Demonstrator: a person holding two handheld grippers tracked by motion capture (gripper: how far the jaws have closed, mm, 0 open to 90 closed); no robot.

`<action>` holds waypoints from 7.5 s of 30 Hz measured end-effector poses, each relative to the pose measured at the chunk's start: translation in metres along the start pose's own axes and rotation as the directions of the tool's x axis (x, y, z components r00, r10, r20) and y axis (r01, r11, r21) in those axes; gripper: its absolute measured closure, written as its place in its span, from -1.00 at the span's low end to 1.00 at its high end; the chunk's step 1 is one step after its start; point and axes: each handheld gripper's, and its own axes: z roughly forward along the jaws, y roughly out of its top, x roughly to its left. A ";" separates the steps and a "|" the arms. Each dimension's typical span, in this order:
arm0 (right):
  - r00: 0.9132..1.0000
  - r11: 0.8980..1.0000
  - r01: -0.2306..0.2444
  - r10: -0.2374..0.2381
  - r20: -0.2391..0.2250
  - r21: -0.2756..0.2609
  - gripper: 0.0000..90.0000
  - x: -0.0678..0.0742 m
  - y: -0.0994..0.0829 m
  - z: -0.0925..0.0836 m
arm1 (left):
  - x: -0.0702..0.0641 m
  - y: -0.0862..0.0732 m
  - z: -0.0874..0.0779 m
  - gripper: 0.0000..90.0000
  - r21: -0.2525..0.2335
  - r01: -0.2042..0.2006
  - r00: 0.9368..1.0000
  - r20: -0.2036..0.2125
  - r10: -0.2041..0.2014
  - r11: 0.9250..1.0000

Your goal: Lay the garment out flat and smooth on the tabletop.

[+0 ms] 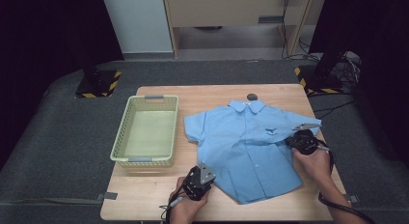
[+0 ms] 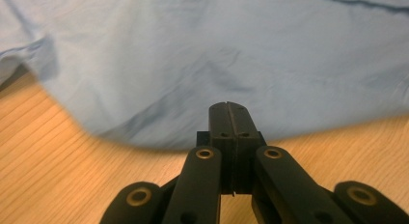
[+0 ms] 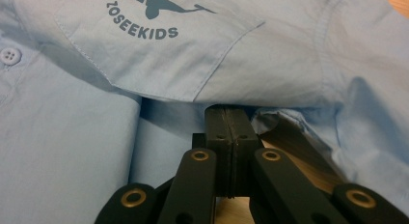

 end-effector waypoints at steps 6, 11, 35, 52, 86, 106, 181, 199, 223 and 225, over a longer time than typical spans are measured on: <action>1.000 1.000 -0.003 0.003 -0.011 0.001 1.00 -0.002 -0.002 -0.001 | -0.003 -0.001 -0.001 1.00 -0.022 0.011 1.000 0.002 -0.011 1.000; 1.000 1.000 -0.013 0.013 -0.016 -0.004 1.00 0.000 -0.004 0.000 | -0.005 0.003 0.004 0.66 -0.032 0.044 0.999 0.001 -0.044 0.999; 0.999 1.000 -0.022 0.022 -0.026 -0.006 1.00 0.002 -0.004 0.005 | -0.017 0.035 0.059 -0.41 0.021 0.177 0.983 0.048 -0.177 0.984; 0.999 1.000 -0.024 0.024 -0.023 -0.008 1.00 0.002 -0.006 0.005 | -0.022 0.026 0.055 0.59 -0.007 0.064 0.998 0.024 -0.064 0.998; 1.000 1.000 -0.007 0.007 -0.002 0.001 1.00 -0.016 -0.010 -0.014 | 0.003 -0.006 -0.002 1.00 0.013 0.023 0.999 -0.029 -0.023 1.000; 1.000 1.000 0.014 -0.014 0.001 -0.024 0.61 -0.017 -0.045 -0.055 | 0.001 -0.015 0.003 1.00 0.060 -0.021 0.999 -0.044 0.024 0.998; 0.998 0.997 0.030 -0.026 -0.058 0.069 0.30 0.015 -0.069 -0.070 | -0.005 -0.018 0.000 1.00 0.095 -0.062 0.998 -0.018 0.064 0.994; 0.997 0.999 0.013 -0.010 -0.073 0.034 0.30 0.012 -0.076 -0.084 | -0.006 -0.014 -0.028 0.28 -0.018 0.055 0.998 -0.010 -0.055 0.998; 0.988 0.998 -0.049 0.055 -0.143 0.046 -0.70 -0.007 -0.065 -0.074 | 0.008 0.046 0.014 -0.90 -0.034 0.106 0.988 0.114 -0.101 0.994; 0.990 0.998 -0.047 0.052 -0.130 0.040 -0.71 -0.007 -0.063 -0.072 | 0.010 0.045 0.021 -0.88 -0.029 0.108 0.989 0.108 -0.104 0.994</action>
